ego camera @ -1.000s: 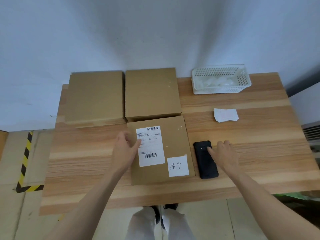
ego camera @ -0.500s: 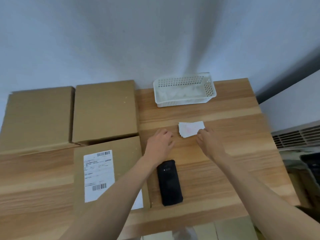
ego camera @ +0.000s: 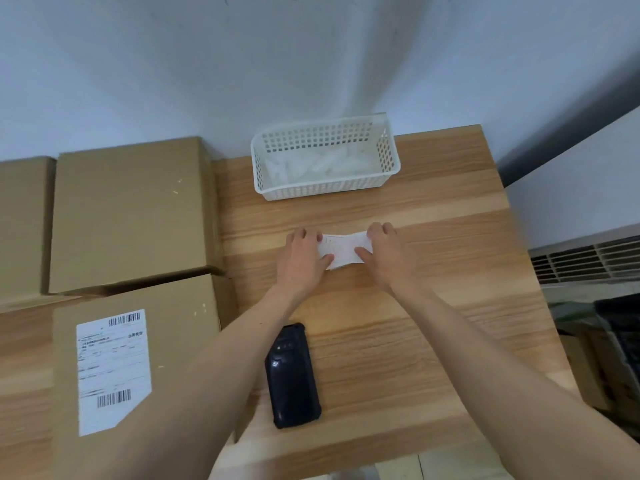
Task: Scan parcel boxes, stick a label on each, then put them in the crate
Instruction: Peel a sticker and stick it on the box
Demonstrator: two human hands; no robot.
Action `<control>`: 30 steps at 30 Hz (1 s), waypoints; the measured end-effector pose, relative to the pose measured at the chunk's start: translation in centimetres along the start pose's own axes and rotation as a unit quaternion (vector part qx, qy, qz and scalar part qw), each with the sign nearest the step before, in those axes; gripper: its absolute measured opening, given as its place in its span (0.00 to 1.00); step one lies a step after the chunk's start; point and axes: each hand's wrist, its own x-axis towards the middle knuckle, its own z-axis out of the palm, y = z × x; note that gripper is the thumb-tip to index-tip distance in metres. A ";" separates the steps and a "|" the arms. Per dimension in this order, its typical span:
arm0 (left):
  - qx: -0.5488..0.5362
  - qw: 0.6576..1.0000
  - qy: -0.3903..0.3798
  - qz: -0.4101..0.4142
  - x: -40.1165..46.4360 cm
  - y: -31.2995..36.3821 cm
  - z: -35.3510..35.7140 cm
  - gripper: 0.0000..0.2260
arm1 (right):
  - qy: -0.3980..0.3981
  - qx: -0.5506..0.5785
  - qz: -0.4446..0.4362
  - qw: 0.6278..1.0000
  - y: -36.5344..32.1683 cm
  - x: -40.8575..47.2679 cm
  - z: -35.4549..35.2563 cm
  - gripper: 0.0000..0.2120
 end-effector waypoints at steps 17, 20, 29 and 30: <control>-0.283 0.955 -0.016 -0.088 -0.2 0.5 -1.7 0.05 | 0.051 0.351 0.104 0.929 1.5 -0.9 0.5 0.10; -0.382 0.915 -0.013 -0.127 -2.0 1.3 -3.4 0.04 | 0.040 0.408 0.111 0.905 0.5 -2.2 -0.4 0.09; -0.573 0.787 -0.003 -0.228 -7.4 1.2 -5.3 0.09 | -0.059 0.538 0.022 0.840 -5.5 -5.8 -2.9 0.07; -0.570 0.790 -0.007 -0.227 -7.7 0.8 -5.5 0.09 | -0.086 0.520 -0.005 0.850 -5.5 -5.8 -3.1 0.08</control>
